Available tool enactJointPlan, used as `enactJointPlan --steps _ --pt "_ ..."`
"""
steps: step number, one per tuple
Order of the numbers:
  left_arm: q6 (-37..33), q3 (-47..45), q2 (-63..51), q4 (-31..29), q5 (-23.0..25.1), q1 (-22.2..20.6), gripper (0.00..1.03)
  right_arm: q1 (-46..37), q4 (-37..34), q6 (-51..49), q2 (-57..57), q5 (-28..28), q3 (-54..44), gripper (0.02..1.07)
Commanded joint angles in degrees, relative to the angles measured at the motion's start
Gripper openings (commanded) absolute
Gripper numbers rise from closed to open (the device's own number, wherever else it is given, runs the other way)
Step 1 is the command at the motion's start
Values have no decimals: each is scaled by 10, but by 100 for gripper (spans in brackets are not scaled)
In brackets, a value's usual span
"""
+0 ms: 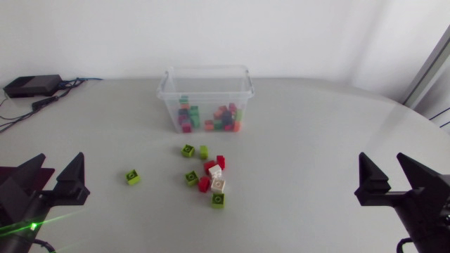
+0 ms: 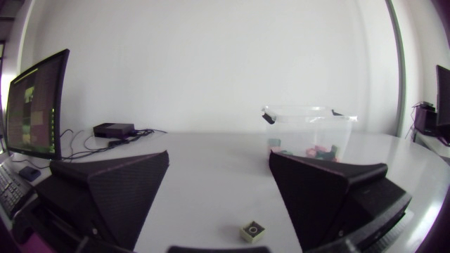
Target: Place the duplo bricks in the container
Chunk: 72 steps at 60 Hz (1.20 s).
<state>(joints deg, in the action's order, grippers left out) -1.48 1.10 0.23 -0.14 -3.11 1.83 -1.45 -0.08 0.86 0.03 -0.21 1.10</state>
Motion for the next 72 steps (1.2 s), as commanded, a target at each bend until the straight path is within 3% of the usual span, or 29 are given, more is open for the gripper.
enactJointPlan --steps 1,26,43,53,63,72 --pt "9 -11 6 4 0 0 99 6 -5 -2 -3 -1 -11 103" --pt "2 23 4 -20 0 3 99 8 -18 -5 0 -1 24 103" --pt "3 106 -70 -40 0 -15 99 24 -24 -9 126 1 119 103" --pt "-2 189 -211 -57 0 -28 99 58 -23 -19 186 4 157 103" --pt "-8 264 -351 -86 5 -50 96 73 -43 -22 320 -1 228 103" --pt "-29 333 -458 -159 19 -53 96 74 -77 -21 421 -4 279 103"
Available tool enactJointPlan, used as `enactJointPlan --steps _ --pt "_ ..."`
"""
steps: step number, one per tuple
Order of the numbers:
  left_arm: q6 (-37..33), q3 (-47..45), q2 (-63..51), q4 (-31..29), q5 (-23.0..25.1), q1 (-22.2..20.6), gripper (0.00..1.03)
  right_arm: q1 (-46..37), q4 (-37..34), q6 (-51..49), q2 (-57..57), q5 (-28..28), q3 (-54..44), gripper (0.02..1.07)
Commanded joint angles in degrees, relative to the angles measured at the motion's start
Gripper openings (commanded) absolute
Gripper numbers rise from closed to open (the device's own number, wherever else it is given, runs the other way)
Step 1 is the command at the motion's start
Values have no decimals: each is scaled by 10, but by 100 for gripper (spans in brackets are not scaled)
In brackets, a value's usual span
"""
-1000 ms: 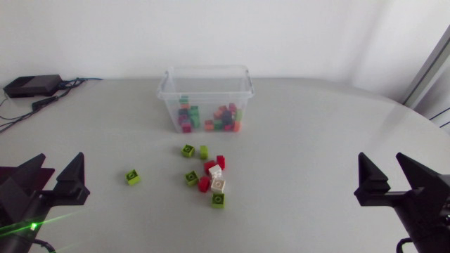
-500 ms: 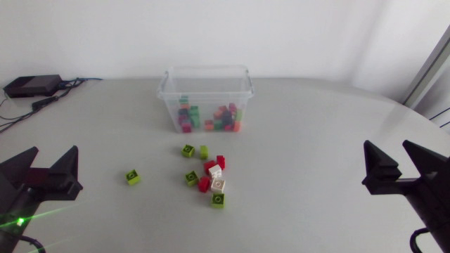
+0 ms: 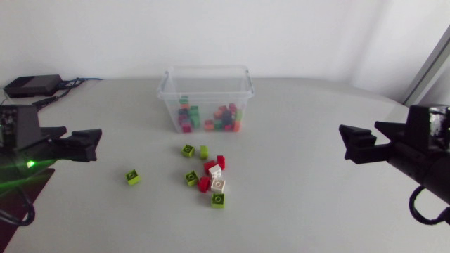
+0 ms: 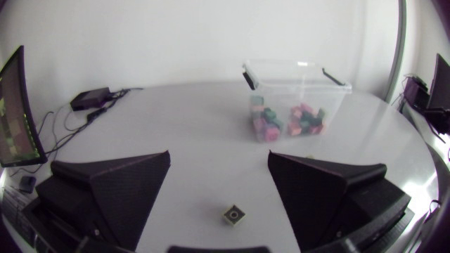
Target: Place the duplo bricks in the container
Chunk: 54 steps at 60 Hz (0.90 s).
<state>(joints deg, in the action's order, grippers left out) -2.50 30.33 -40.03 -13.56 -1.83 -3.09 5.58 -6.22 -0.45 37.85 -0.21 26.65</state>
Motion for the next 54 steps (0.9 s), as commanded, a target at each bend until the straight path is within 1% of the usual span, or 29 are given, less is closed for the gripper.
enactJointPlan --steps 1,8,16,21,25,29,37,40,43,48,54 --pt "-24 47 -65 -31 7 -3 96 4 -20 -7 50 -6 27 103" --pt "-67 87 -153 -71 9 1 93 4 -68 -7 115 -15 67 103" --pt "-102 125 -240 -110 23 4 93 3 -136 -17 194 -24 113 103" --pt "-155 156 -304 -139 23 3 93 4 -165 -42 229 -30 132 103" --pt "-239 176 -350 -159 24 -2 93 12 -185 -60 246 -32 142 103" --pt "-254 188 -389 -169 24 -3 93 22 -228 -95 278 -32 165 103" --pt "-317 190 -436 -169 24 -4 94 37 -249 -146 317 -31 182 103" --pt "-349 192 -455 -171 25 -3 94 49 -273 -178 339 -33 198 103" --pt "-383 197 -473 -179 29 -2 93 57 -278 -186 352 -33 202 103" --pt "-409 210 -497 -194 46 5 93 79 -274 -200 354 -34 200 103" --pt "-436 214 -521 -198 53 4 93 100 -277 -202 369 -59 207 102"
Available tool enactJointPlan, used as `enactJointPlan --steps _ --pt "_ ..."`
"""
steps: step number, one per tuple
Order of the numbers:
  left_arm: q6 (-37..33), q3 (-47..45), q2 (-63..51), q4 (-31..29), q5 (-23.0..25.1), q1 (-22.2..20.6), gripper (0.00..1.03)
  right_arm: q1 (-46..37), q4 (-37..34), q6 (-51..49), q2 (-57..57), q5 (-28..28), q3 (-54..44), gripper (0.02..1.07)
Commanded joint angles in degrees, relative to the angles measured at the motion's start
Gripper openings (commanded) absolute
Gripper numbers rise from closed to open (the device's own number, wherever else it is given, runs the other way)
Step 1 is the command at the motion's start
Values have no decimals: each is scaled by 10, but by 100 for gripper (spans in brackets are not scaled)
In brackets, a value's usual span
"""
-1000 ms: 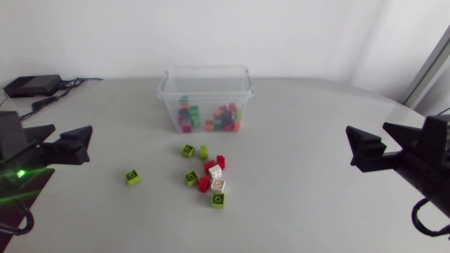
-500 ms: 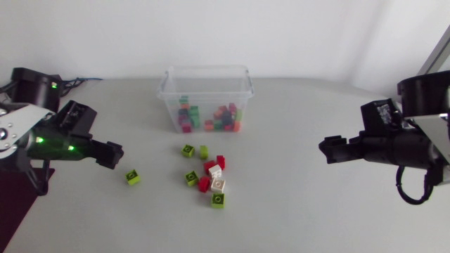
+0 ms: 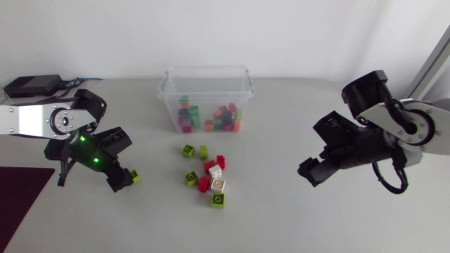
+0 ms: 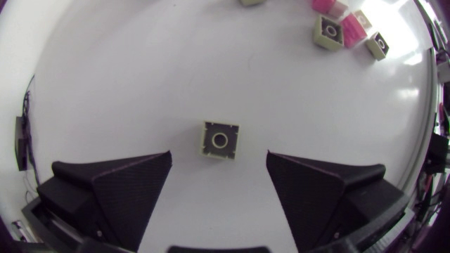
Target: Place the duplo bricks in the container
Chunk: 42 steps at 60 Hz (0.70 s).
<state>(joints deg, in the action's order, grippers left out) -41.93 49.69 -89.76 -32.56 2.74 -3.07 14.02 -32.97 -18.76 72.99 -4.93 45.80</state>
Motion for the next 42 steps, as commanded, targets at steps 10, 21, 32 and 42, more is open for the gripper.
enactJointPlan --steps 10,21,32,42 --pt "-61 38 -70 -8 9 2 90 64 -5 -22 26 -17 17 102" --pt "-78 59 -109 -8 9 3 81 109 -1 -59 33 -7 5 102" --pt "-101 71 -127 -15 25 8 56 152 -13 -92 48 -13 8 102" --pt "-108 95 -149 -58 25 12 42 174 -17 -113 76 -32 19 102"
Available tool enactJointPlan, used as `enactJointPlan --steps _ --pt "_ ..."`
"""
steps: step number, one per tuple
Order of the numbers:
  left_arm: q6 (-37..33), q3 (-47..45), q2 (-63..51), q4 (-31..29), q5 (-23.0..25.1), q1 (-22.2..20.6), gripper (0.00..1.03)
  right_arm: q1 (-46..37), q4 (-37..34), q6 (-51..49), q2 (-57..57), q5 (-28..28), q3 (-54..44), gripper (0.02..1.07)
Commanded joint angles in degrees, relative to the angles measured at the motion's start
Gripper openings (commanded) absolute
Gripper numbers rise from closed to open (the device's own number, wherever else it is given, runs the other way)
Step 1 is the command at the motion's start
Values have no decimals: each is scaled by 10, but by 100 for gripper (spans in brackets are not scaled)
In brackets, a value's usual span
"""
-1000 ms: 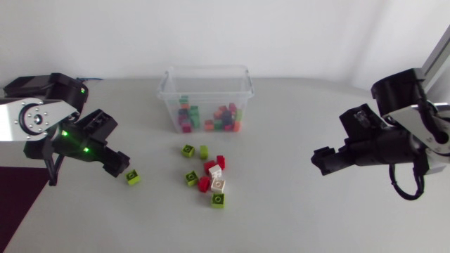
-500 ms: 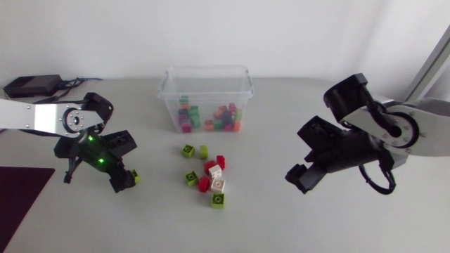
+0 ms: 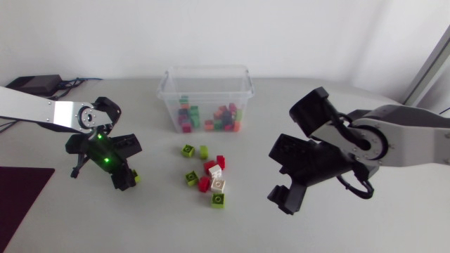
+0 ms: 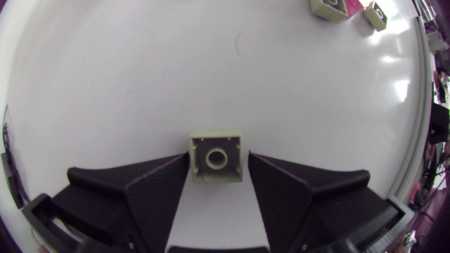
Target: Place the duplo bricks in the container
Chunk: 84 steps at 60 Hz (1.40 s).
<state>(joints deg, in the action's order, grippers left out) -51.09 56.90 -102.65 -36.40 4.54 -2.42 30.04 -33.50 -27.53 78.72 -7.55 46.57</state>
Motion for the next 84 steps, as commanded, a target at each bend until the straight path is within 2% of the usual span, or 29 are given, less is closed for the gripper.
enactJointPlan --steps 1,6,8,17,26,37,41,49,58,63,84 --pt "-17 26 -22 -24 7 6 41 16 -12 -27 21 -5 12 102" --pt "-23 32 -28 -31 7 7 37 31 -3 -32 35 -6 12 102" --pt "-27 36 -28 -38 7 7 32 36 2 -32 41 -17 15 102" --pt "-48 51 -19 -77 9 9 32 60 11 -37 76 -34 32 102" --pt "-52 68 32 -111 51 5 31 97 18 -59 112 -33 53 102" --pt "-45 98 68 -123 85 -6 31 107 20 -86 170 -33 82 102" --pt "-42 138 75 -159 123 -8 31 112 19 -93 199 -34 102 102" --pt "-30 176 92 -166 174 -8 31 119 7 -106 237 -33 136 102" --pt "-14 211 86 -166 200 -16 31 126 -24 -110 270 -32 176 101" --pt "-8 229 73 -166 200 -23 31 131 -27 -111 283 -28 187 97" --pt "6 283 36 -166 220 -26 31 152 -61 -101 325 -2 237 95"
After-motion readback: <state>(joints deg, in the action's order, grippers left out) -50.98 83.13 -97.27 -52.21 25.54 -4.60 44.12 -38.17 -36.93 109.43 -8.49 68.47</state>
